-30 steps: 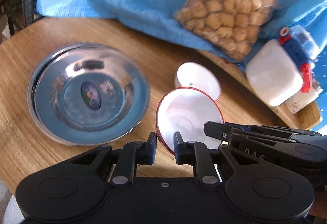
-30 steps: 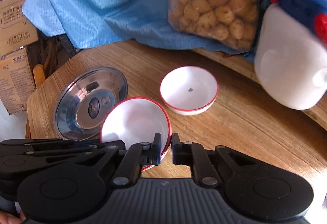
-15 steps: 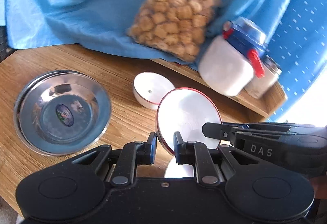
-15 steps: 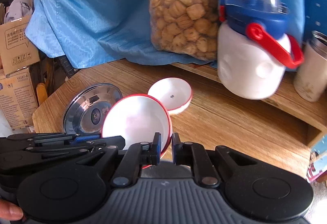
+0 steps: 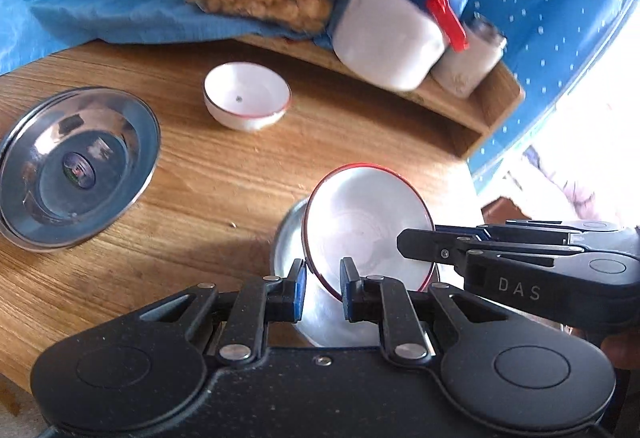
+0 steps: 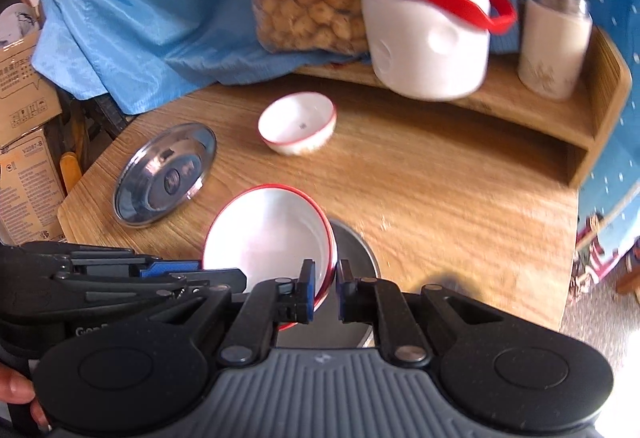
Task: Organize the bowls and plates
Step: 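Lower the white bowl into the steel bowl with both grippers, then open both grippers and lift them off the white bowl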
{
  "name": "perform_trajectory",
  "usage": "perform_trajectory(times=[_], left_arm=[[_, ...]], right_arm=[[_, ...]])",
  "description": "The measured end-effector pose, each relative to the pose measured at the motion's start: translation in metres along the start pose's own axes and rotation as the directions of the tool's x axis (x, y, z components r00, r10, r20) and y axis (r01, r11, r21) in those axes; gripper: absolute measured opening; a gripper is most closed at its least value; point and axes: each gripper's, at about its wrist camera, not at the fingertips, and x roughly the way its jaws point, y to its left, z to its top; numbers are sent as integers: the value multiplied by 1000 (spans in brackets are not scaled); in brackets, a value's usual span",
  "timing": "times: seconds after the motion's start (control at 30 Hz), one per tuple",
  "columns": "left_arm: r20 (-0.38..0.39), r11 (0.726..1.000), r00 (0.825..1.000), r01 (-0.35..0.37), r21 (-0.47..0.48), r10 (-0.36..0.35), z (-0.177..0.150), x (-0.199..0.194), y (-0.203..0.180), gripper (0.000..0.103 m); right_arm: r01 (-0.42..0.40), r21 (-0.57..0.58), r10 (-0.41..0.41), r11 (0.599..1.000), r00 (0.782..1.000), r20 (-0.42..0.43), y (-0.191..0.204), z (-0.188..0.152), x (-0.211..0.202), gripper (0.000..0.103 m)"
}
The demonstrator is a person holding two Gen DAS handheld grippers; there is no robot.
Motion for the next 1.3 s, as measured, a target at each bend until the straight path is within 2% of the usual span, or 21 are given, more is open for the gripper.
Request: perform_trajectory(times=[0.13, 0.47, 0.9, 1.2, 1.3], left_arm=[[-47, 1000, 999, 0, 5, 0, -1, 7, -1, 19], [-106, 1000, 994, -7, -12, 6, 2, 17, -1, 18], [-118, 999, 993, -15, -36, 11, 4, 21, 0, 18], [-131, 997, 991, -20, -73, 10, 8, 23, 2, 29], [-113, 995, 993, -24, -97, 13, 9, 20, 5, 33]], right_arm=[[5, 20, -4, 1000, 1000, -20, -4, -6, 3, 11], [17, 30, -15, 999, 998, -56, -6, -11, 10, 11], [5, 37, -2, 999, 997, -74, -9, -9, 14, 12], [-25, 75, 34, 997, 992, -119, -15, -6, 22, 13], [-39, 89, 49, 995, 991, -122, -18, -4, 23, 16]])
